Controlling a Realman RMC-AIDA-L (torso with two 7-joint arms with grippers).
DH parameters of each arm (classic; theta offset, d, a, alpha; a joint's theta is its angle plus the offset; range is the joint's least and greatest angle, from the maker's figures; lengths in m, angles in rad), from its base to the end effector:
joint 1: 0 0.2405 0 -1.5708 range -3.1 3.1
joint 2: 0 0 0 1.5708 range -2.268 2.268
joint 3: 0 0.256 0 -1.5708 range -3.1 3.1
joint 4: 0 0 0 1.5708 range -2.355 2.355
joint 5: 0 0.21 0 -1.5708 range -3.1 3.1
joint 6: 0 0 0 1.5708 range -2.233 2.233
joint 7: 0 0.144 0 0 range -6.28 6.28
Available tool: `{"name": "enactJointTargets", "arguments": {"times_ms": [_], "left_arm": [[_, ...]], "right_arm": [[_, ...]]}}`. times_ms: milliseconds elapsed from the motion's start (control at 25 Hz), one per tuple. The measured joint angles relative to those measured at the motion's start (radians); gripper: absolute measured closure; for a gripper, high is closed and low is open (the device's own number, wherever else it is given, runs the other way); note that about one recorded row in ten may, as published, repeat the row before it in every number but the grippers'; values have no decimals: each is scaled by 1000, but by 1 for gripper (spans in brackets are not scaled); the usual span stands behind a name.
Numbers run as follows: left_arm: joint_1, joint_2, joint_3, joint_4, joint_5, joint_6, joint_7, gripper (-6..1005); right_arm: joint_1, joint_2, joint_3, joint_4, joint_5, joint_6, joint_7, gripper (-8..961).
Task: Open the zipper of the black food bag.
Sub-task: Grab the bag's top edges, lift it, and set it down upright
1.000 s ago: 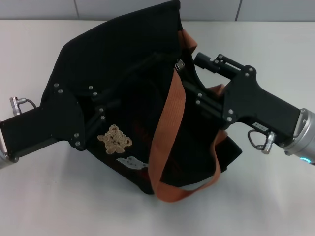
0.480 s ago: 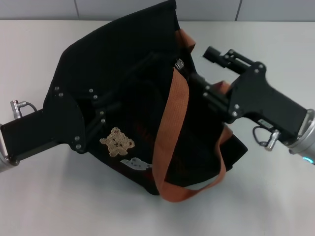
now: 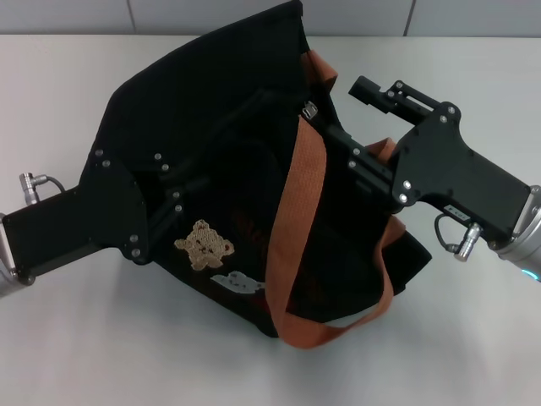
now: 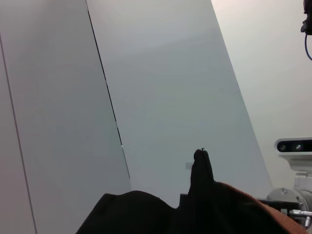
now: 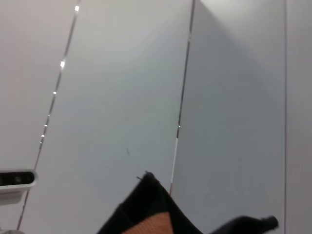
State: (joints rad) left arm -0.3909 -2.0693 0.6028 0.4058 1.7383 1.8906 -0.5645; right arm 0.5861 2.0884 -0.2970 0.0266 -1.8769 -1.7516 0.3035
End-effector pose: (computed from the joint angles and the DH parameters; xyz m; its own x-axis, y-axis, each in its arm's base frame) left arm -0.2685 0.2578 0.0062 0.6533 -0.2951 0.6973 0.0870 -0.8856 -0.4563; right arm 0.2190 0.2837 -0.0505 0.5411 0.3167 -0.7790 -0.2156 -0.8431 -0.4926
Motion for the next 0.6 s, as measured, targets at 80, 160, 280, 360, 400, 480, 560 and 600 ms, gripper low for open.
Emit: {"name": "enactJointTargets", "arguments": {"times_ms": [80,160,280,360,400,480,560,600], "left_arm": [[-1,0,0,0,0,-1,0,901],[-3,-1,1,0,1,-1,0,901],[-4,-1,6,-1,0,-1,1,901],[-5,-1,10,-2,0,-1,7,901],[-5,-1,11,-2,0,-1,9,901],[-5,-1,11,-5,1,0,11,901],[-5,-1,11,-7,0,1,12,901],[-5,-1,11,-7,0,1,12,901]], "right_arm": [[6,1,-2,4,0,-7,-21,411],[13,2,-2,6,-1,-7,-23,412],[21,2,-2,11,-1,-5,-23,412],[34,3,-4,15,-7,5,-23,415],[38,3,-5,15,-11,9,-23,417],[44,4,-5,18,-23,16,-27,435],[46,4,-5,26,-32,25,-42,468],[47,4,-5,33,-35,32,-57,484]]}}
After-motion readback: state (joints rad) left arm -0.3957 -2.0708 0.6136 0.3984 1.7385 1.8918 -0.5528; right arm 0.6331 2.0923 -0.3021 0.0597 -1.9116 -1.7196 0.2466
